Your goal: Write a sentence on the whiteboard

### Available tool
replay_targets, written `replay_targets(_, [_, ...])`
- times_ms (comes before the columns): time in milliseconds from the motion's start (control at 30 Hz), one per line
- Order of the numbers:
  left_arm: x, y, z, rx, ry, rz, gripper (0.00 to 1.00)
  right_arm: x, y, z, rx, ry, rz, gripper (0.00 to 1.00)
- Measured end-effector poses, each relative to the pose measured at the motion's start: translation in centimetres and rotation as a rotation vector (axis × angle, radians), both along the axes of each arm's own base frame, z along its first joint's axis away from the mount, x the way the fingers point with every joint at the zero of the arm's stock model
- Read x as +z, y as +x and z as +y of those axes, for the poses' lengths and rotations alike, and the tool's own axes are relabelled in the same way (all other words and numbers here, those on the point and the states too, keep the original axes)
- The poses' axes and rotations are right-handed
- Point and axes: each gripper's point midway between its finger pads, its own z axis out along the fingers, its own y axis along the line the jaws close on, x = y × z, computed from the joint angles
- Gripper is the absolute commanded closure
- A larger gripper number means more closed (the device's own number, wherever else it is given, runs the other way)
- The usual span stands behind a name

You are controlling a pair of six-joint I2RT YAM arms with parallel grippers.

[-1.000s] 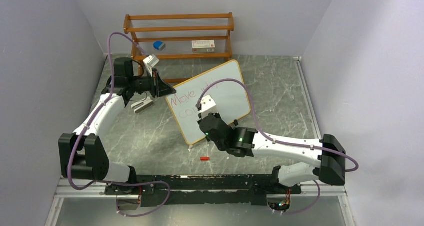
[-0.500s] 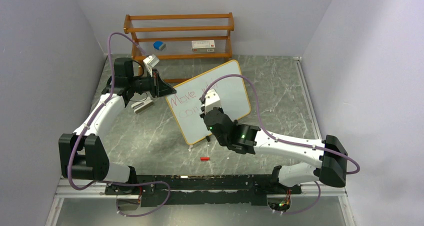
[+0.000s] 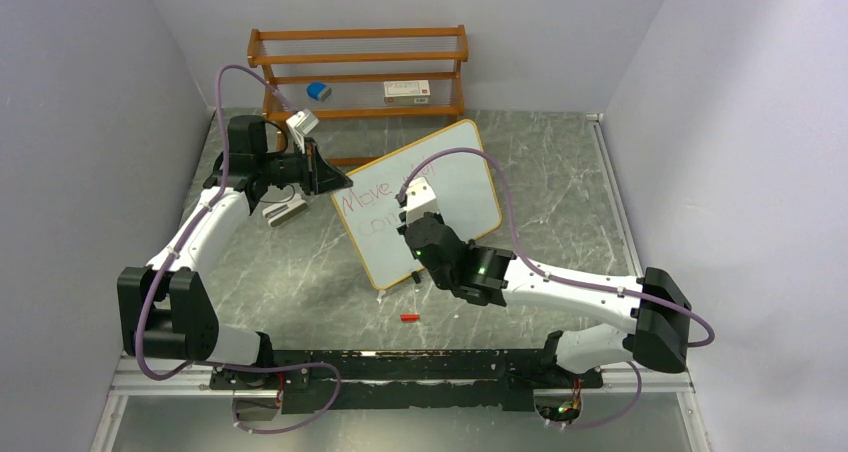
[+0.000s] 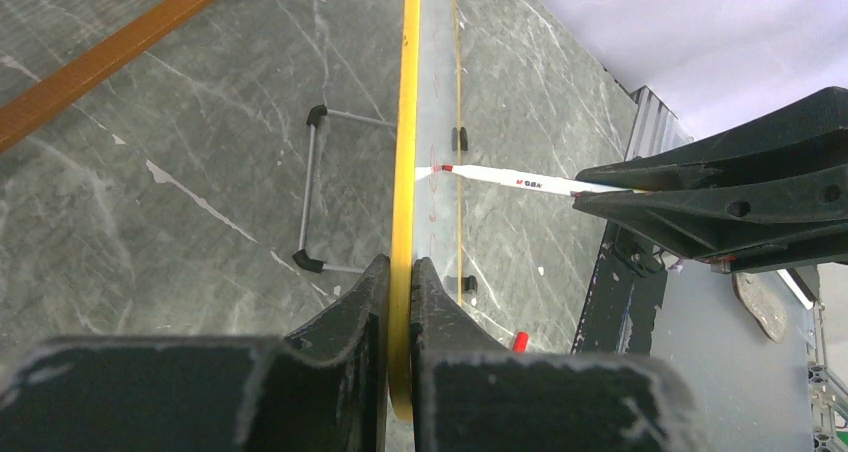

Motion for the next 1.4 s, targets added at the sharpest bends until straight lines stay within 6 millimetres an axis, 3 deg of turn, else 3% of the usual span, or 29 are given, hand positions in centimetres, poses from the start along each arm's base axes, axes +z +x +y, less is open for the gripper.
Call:
replay_targets(633, [0.0, 0.0, 0.0, 0.001, 0.001, 0.001, 0.95, -0.2, -0.6, 0.7, 0.055, -0.009, 0.025, 1.0])
replay_targets(1400, [0.0, 0.0, 0.0, 0.0, 0.0, 0.001, 0.95, -3.0, -3.4, 0.6, 0.097, -0.087, 0.12, 1.0])
